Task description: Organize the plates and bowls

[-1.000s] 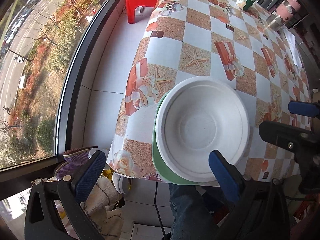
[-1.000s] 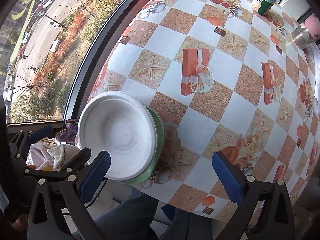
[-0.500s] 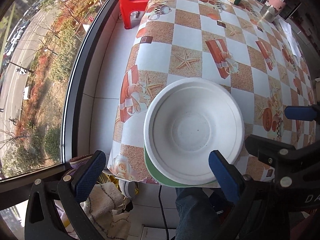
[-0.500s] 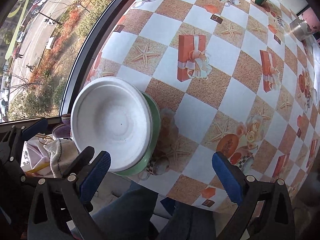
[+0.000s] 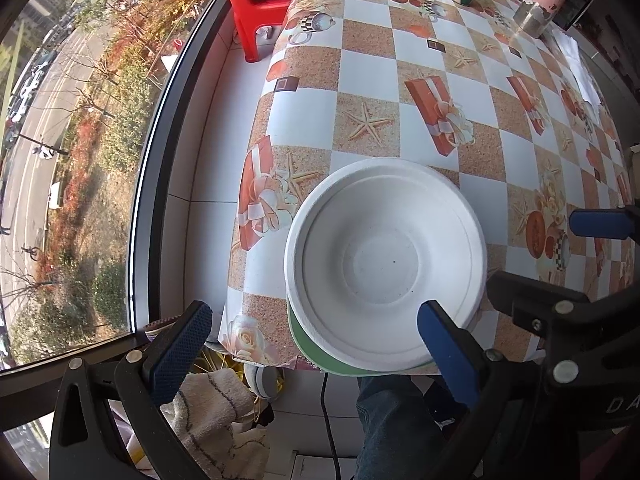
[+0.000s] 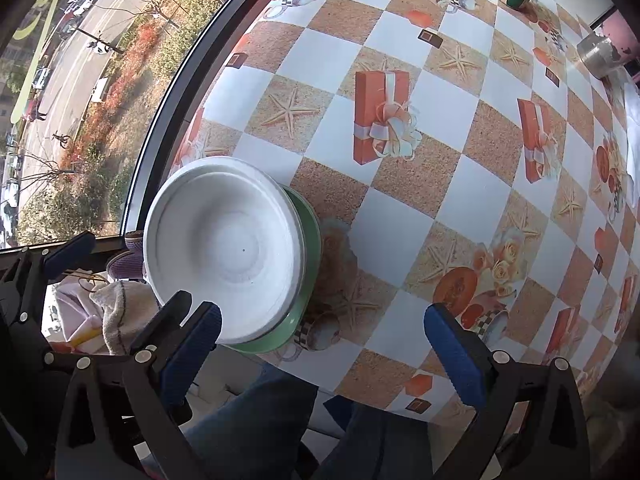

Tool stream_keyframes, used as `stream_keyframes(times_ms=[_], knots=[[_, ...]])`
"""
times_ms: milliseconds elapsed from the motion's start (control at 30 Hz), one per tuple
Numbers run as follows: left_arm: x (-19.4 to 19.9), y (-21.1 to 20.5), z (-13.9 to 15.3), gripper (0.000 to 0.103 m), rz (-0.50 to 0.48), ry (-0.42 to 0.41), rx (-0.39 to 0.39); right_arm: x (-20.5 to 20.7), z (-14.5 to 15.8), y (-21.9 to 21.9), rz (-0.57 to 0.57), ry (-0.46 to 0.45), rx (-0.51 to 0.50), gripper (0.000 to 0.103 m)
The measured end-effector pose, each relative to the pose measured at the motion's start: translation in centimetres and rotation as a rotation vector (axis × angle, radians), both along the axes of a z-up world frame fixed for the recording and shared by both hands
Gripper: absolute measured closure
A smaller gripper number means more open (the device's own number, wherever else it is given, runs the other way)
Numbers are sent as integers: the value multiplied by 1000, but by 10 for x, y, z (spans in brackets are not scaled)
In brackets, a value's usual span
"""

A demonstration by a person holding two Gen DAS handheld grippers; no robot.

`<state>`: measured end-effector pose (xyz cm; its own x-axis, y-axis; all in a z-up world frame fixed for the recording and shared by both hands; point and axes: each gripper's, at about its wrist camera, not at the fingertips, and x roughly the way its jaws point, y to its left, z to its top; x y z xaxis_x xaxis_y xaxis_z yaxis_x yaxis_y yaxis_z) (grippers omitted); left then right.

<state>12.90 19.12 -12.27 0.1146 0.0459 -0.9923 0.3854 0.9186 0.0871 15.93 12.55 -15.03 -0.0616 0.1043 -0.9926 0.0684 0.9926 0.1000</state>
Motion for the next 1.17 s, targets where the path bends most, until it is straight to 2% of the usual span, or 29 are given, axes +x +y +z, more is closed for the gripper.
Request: stream_keyframes(times_ms=[967,1167], knots=[[-2,3,0,0,-5,-7,4,-5,-2,2,-27,-2,9,1],[-1,13,12,0,3,-69,-75,-5,-1,0,-40,-6,17,1]])
